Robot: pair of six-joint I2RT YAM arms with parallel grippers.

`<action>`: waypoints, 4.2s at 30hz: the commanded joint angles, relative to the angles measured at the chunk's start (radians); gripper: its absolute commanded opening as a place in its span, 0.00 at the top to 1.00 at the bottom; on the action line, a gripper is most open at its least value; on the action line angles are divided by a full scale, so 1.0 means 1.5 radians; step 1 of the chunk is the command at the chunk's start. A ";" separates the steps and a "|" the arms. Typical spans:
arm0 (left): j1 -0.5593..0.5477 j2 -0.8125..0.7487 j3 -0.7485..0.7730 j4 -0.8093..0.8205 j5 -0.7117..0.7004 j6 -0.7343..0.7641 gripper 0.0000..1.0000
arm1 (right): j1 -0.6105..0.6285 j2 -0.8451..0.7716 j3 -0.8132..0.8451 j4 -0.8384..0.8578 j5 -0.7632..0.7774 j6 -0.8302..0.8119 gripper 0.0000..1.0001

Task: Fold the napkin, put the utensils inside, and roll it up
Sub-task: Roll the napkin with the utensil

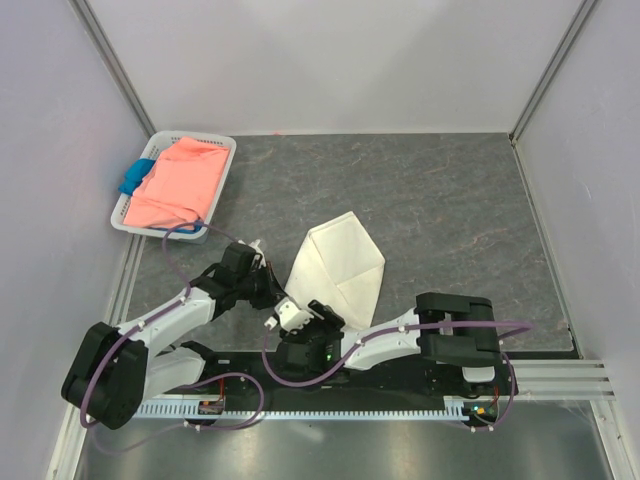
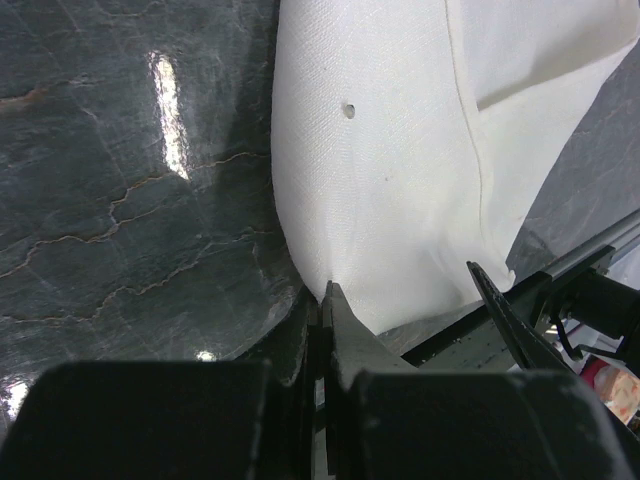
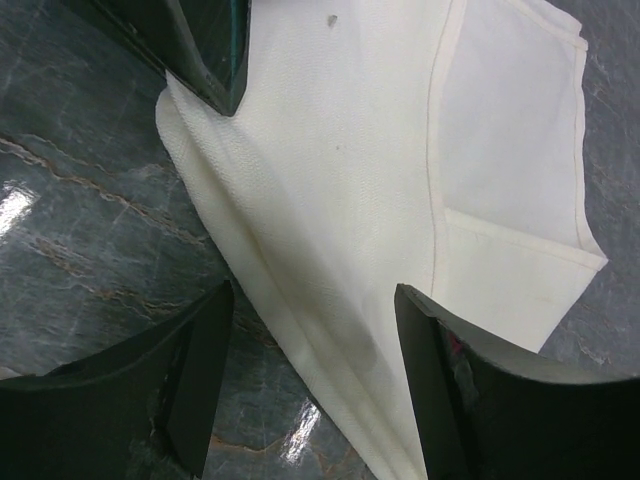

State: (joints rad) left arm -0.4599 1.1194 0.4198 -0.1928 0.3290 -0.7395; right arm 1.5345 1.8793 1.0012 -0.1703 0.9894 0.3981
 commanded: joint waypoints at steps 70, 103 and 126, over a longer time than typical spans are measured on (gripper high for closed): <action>-0.114 -0.115 -0.180 0.468 -0.024 0.239 0.12 | -0.567 0.114 0.105 -0.197 -1.238 -0.109 1.00; -0.149 0.023 -0.023 0.185 -0.198 0.173 0.98 | -0.597 -0.023 0.112 -0.212 -1.215 -0.069 0.61; -0.122 0.081 0.045 0.092 -0.126 0.145 0.98 | -0.278 -0.355 -0.113 -0.071 -0.479 -0.138 0.18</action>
State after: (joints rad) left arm -0.6472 1.2343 0.4599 -0.0280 0.1192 -0.5011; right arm 1.0412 1.3113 0.8383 -0.3248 0.0254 0.2100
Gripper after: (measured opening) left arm 0.041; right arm 0.819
